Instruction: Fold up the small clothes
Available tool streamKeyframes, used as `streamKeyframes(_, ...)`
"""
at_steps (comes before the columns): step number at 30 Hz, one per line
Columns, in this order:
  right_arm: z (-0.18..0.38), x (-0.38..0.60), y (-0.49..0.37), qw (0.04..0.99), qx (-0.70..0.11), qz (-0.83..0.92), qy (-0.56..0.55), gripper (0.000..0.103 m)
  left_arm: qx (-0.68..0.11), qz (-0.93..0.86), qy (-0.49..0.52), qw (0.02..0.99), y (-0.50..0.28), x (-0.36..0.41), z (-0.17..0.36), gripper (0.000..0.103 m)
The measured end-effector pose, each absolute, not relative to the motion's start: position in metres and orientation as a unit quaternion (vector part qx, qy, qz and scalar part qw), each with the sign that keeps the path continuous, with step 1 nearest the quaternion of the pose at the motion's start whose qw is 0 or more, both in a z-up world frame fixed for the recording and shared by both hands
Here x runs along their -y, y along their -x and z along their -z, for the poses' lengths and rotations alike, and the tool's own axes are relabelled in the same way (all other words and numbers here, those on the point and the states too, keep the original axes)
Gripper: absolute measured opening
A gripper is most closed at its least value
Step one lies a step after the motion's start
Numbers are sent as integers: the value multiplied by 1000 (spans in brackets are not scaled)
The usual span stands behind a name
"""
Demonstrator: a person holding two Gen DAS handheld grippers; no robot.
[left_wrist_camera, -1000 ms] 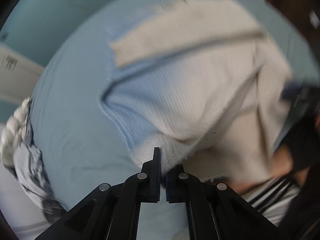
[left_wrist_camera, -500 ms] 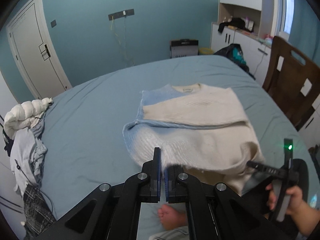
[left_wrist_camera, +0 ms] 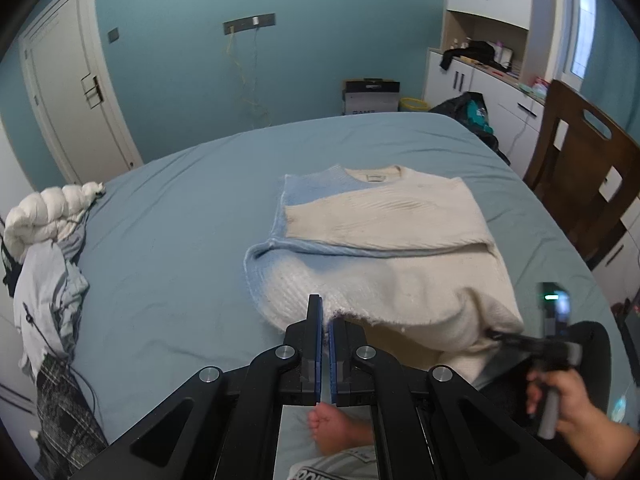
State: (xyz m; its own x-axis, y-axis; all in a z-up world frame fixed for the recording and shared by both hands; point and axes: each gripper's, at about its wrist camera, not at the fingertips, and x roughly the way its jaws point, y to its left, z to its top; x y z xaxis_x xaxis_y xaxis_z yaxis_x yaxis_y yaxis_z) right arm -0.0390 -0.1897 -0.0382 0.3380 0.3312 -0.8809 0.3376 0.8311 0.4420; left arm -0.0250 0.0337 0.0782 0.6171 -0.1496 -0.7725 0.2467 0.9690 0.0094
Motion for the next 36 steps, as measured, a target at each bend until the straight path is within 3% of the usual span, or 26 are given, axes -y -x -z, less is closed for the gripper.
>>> streamKeyframes(5,-33,267,85,838,-442,-2,-321,0,-420,110,-29,900,31,-46,-76,2)
streamKeyframes(9,-75,312,119,854,-381,-24,-354,0,-412,109,-12,904,38,-54,-77,2)
streamKeyframes(17,-120,330,165,895,-264,-20,-358,0,-345,108,21,932,76,-72,-116,0)
streamKeyframes(23,-112,309,154,899,-276,-28,-337,0,-341,113,-10,933,92,-73,-115,0)
streamKeyframes(29,-110,293,179,916,-298,-37,-268,0,-446,135,-7,885,74,-68,-67,1)
streamKeyframes(32,-102,312,177,919,-299,-26,-255,0,-460,143,-15,876,65,-64,-52,1)
streamKeyframes(36,-93,321,174,926,-297,-25,-230,0,-497,148,46,854,45,-81,-34,1)
